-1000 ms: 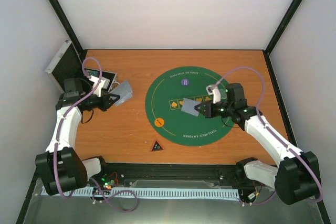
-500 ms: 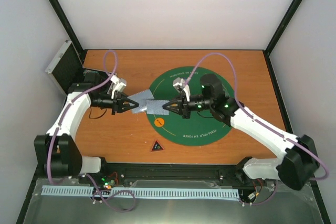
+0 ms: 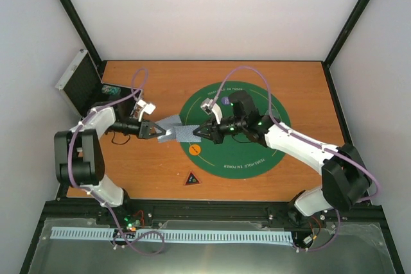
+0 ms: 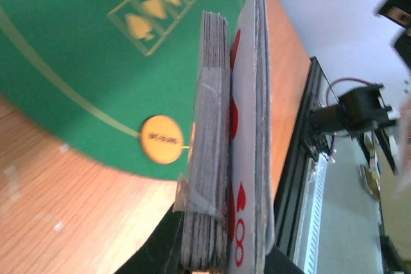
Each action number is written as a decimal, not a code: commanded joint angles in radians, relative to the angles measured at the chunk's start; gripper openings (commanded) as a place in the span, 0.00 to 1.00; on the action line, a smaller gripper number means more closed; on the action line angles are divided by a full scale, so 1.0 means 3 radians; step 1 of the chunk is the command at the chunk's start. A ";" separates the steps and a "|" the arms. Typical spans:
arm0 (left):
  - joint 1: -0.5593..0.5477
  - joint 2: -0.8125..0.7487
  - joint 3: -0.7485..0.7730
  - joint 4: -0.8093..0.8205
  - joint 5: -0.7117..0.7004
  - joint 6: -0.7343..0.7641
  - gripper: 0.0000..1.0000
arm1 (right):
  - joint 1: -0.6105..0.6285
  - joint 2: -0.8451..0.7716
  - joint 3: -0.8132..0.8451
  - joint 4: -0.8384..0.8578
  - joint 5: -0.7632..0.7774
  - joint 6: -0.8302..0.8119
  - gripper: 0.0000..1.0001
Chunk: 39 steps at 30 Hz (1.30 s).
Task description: Distribute texas hold em gaming equipment
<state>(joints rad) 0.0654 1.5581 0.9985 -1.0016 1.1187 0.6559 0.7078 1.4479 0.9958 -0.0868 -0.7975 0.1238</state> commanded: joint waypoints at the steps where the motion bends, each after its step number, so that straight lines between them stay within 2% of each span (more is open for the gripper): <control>1: 0.0301 0.0364 0.0207 -0.0001 -0.0325 -0.0001 0.00 | 0.0043 0.0052 -0.0040 0.0051 0.0031 0.0090 0.03; 4: 0.0308 0.0479 0.0127 0.0150 -0.0910 -0.0008 0.01 | 0.0098 0.0093 -0.0078 0.0014 0.0100 0.0091 0.03; 9: 0.0307 0.0624 -0.0108 -0.0058 -0.1013 0.0193 0.01 | 0.0174 0.0169 -0.0085 0.0014 0.0127 0.0105 0.03; 17: 0.0318 0.0884 -0.0345 0.0149 -0.1055 0.0224 0.01 | 0.0371 0.0494 0.0063 0.0141 0.0107 0.0216 0.03; 18: 0.0323 0.0929 -0.0346 0.0176 -0.1055 0.0212 0.03 | 0.0395 0.0542 0.0090 0.0140 0.0103 0.0229 0.03; 22: 0.0383 0.1018 -0.0317 0.0271 -0.1099 0.0138 0.24 | 0.0432 0.0667 0.0131 0.0213 0.0088 0.0331 0.03; 24: 0.0413 0.0998 -0.0316 0.0318 -0.1144 0.0101 0.32 | 0.0432 0.0707 0.0128 0.0231 0.0112 0.0357 0.03; 30: 0.0433 0.0956 -0.0316 0.0423 -0.1306 -0.0012 0.44 | 0.0432 0.0898 0.0233 0.0196 0.0161 0.0387 0.03; 39: 0.0569 0.0710 -0.0202 0.0574 -0.1753 -0.0228 0.63 | 0.0420 0.1397 0.0752 -0.0151 0.0275 0.0313 0.03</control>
<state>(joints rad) 0.2031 1.7985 0.9085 -0.9493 0.7776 0.6315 0.8318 1.7996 1.1454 -0.0795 -0.7399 0.2287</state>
